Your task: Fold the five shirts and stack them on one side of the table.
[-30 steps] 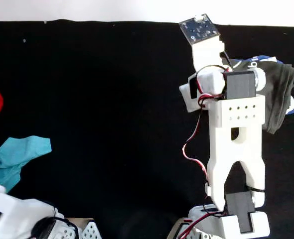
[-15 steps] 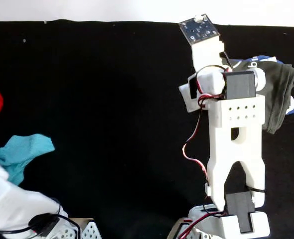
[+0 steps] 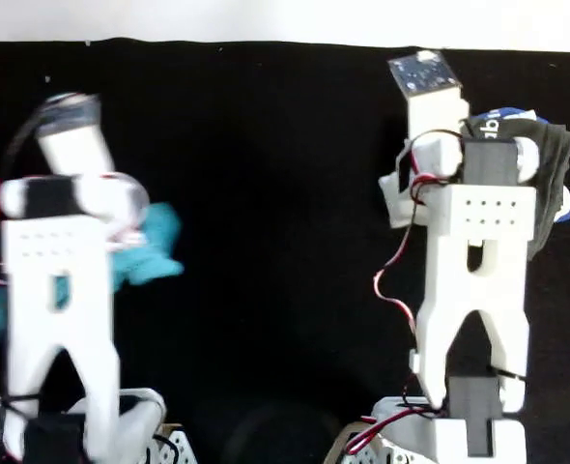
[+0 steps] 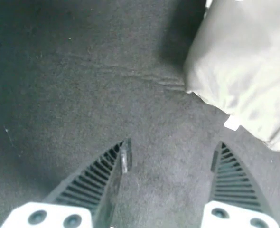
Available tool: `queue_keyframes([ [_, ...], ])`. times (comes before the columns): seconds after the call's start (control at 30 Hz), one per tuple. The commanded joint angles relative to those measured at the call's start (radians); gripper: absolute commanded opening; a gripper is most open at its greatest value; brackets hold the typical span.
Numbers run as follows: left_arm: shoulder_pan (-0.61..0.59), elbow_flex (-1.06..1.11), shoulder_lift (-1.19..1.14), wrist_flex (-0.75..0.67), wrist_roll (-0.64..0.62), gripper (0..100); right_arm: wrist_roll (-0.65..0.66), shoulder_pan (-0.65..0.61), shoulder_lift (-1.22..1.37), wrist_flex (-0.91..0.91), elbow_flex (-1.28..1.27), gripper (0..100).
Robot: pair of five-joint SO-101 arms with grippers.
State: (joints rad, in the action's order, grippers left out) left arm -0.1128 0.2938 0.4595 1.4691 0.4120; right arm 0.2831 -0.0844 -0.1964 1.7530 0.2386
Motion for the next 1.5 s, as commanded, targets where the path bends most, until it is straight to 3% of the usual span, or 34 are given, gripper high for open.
queue_keyframes([
  [0.0,0.249,-0.047,0.061,-0.041,-0.075,1,-0.003,0.019,-0.11,0.007,-0.03,26.7],
  [0.13,0.337,-0.116,0.012,-0.081,-0.15,6,0.0,0.018,-0.229,0.007,-0.122,26.7],
  [0.23,0.329,-0.166,-0.028,-0.078,-0.193,17,0.002,0.016,-0.286,-0.001,-0.211,26.7],
  [0.33,0.257,-0.185,-0.039,-0.078,-0.196,17,0.002,-0.019,-0.329,-0.062,-0.335,26.7],
  [0.5,0.041,-0.159,-0.047,-0.048,-0.178,16,-0.006,-0.237,-0.348,-0.159,-0.53,26.9],
  [0.8,-0.42,0.039,-0.047,-0.078,0.048,16,-0.038,-0.564,-0.131,-0.387,-0.645,31.4],
  [1.13,-0.645,0.189,-0.047,-0.193,0.147,16,-0.091,-0.901,0.159,-0.441,-0.552,34.2],
  [1.23,-0.657,0.199,-0.047,-0.193,0.149,16,-0.087,-0.875,0.251,-0.513,-0.559,34.2],
  [1.33,-0.657,0.199,-0.047,-0.192,0.147,16,-0.086,-0.753,0.371,-0.584,-0.556,32.1],
  [1.47,-0.65,0.203,-0.047,-0.19,0.146,16,-0.086,-0.515,0.47,-0.667,-0.489,8.0],
])
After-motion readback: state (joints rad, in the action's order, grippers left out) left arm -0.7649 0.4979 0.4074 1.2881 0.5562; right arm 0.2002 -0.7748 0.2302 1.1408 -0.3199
